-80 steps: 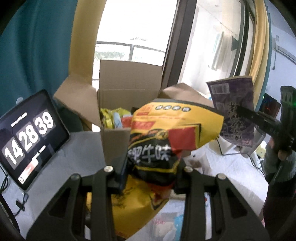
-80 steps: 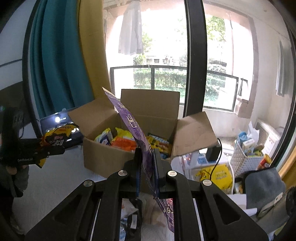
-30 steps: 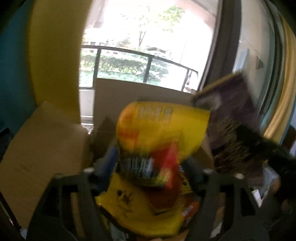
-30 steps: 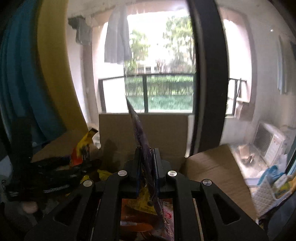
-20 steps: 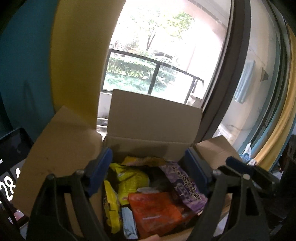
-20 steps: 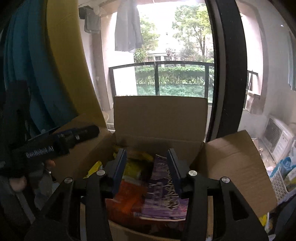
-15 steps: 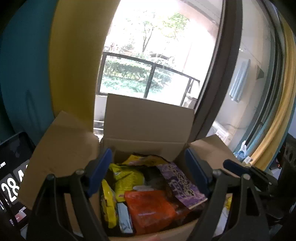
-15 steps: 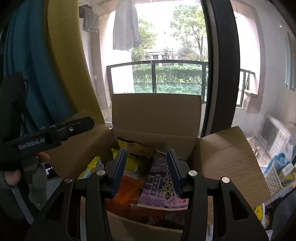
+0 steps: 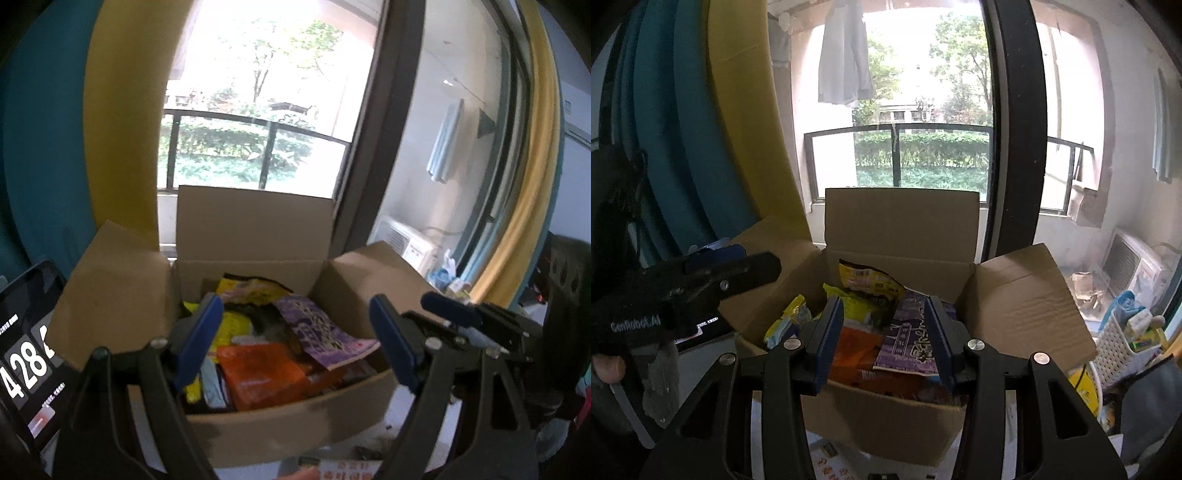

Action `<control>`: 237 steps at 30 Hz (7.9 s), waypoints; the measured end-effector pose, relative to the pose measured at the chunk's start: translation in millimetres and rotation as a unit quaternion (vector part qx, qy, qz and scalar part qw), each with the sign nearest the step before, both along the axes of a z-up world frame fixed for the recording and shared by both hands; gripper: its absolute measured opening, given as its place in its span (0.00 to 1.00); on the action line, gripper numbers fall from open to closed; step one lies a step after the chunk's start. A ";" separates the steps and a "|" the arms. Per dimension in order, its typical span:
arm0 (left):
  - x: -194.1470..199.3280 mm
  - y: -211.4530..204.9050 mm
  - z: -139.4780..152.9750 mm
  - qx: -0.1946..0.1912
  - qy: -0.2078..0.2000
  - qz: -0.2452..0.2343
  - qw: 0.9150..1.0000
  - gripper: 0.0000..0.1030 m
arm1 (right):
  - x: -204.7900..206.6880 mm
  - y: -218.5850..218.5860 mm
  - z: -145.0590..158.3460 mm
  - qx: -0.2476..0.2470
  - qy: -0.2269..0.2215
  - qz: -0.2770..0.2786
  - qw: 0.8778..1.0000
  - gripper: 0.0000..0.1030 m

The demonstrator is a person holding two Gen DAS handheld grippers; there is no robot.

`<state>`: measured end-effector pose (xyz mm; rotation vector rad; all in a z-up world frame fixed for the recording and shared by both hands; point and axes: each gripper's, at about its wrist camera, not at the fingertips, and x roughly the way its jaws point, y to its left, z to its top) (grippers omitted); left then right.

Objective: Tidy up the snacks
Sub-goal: 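Move both grippers back over the bread packages on the table, then grasp the clear bread bag with the right gripper while the left grasps the sandwich pack, then carry the bread bag and sandwich pack over the cardboard box, then lower both packages into the box and open both grippers, then move both grippers back toward the remaining items on the table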

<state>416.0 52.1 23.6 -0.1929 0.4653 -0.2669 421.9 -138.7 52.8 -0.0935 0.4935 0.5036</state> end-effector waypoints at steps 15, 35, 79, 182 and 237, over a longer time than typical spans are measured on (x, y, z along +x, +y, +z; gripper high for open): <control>-57.0 -15.7 -7.1 0.038 0.012 -0.016 0.999 0.81 | -48.1 -34.9 -6.0 -0.004 0.002 -0.010 1.000 0.49; -108.1 -35.7 -79.3 0.047 0.101 -0.031 0.993 0.89 | -77.2 -81.5 -53.4 -0.006 0.047 -0.020 0.999 0.50; -162.7 -31.1 -194.7 0.070 0.232 -0.045 0.969 0.65 | -68.2 -97.5 -169.8 -0.035 0.176 -0.032 0.983 0.42; 73.3 76.0 -17.5 0.013 0.000 0.126 0.992 0.87 | 78.0 44.5 -18.3 0.012 0.012 0.032 0.999 0.69; -98.7 -24.1 -30.0 0.102 0.019 0.002 0.995 0.87 | -89.8 -55.8 -29.4 -0.022 0.027 -0.009 0.999 0.69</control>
